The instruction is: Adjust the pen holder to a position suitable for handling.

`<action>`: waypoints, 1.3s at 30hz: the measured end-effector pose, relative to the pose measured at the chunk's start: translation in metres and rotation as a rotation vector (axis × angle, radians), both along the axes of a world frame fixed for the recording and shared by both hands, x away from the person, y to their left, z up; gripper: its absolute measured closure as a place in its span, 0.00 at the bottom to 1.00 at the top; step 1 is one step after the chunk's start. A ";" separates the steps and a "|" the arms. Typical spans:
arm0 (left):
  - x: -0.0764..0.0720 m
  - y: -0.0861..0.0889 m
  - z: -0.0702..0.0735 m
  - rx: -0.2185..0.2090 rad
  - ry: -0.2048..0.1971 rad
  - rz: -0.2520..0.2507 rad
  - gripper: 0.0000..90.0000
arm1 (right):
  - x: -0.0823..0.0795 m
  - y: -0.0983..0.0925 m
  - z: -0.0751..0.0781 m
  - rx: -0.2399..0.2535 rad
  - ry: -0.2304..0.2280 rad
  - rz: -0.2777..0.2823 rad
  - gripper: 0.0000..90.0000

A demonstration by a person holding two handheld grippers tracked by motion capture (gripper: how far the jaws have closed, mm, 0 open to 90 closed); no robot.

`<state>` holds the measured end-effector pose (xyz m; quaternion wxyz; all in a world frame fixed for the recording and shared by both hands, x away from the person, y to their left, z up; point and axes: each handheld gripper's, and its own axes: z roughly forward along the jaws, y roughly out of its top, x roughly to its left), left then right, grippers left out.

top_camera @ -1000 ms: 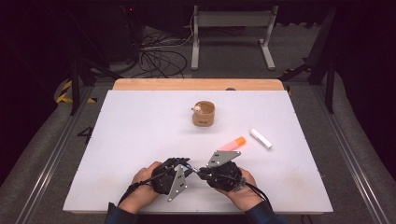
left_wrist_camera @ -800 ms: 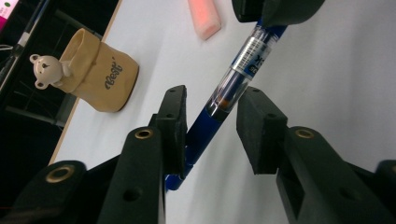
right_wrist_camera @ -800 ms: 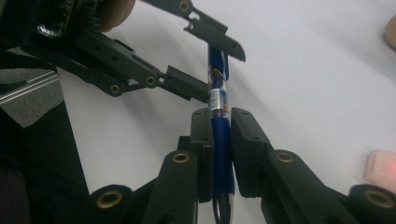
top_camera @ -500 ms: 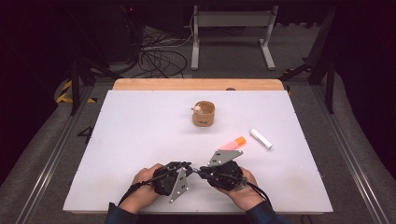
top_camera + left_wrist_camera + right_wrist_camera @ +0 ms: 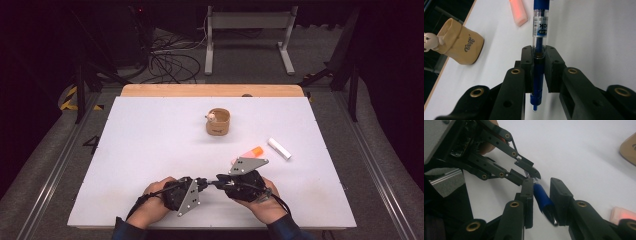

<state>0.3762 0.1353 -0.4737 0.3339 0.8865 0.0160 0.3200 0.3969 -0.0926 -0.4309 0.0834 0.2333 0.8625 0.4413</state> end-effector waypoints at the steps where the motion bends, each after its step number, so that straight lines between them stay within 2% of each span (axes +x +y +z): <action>1: 0.000 0.000 0.000 0.000 0.000 0.000 0.88 | 0.000 -0.001 0.001 0.007 0.000 -0.002 0.81; 5: 0.003 0.006 0.002 -0.040 0.005 0.015 0.88 | 0.002 -0.007 0.002 0.045 0.007 -0.016 0.82; 8: 0.004 0.006 0.002 -0.044 0.014 0.018 0.88 | 0.004 -0.009 0.003 0.082 0.024 -0.011 0.85; 14: 0.005 0.004 0.000 -0.042 0.025 0.028 0.87 | 0.004 -0.009 0.001 0.113 0.052 -0.002 0.88; 22: 0.002 -0.003 0.002 -0.052 0.021 0.024 0.85 | 0.001 -0.006 0.003 0.090 0.026 -0.003 0.89; 25: 0.002 -0.004 0.003 -0.076 0.039 0.022 0.86 | 0.001 -0.005 0.003 0.087 0.024 0.003 0.89; 32: 0.002 -0.004 0.004 -0.100 0.059 0.037 0.88 | 0.000 -0.005 0.004 0.094 0.015 0.002 0.89; 33: 0.002 -0.004 0.004 -0.100 0.059 0.037 0.88 | 0.000 -0.005 0.004 0.100 0.013 0.002 0.88; 34: 0.004 -0.004 0.005 -0.119 0.062 0.037 0.88 | 0.001 -0.006 0.004 0.108 0.008 0.003 0.87; 36: 0.005 -0.003 0.005 -0.143 0.084 0.050 0.88 | 0.001 -0.007 0.005 0.129 -0.007 -0.004 0.75; 39: 0.011 -0.002 0.006 -0.185 0.117 0.078 0.88 | 0.001 -0.011 0.007 0.136 -0.043 -0.022 0.69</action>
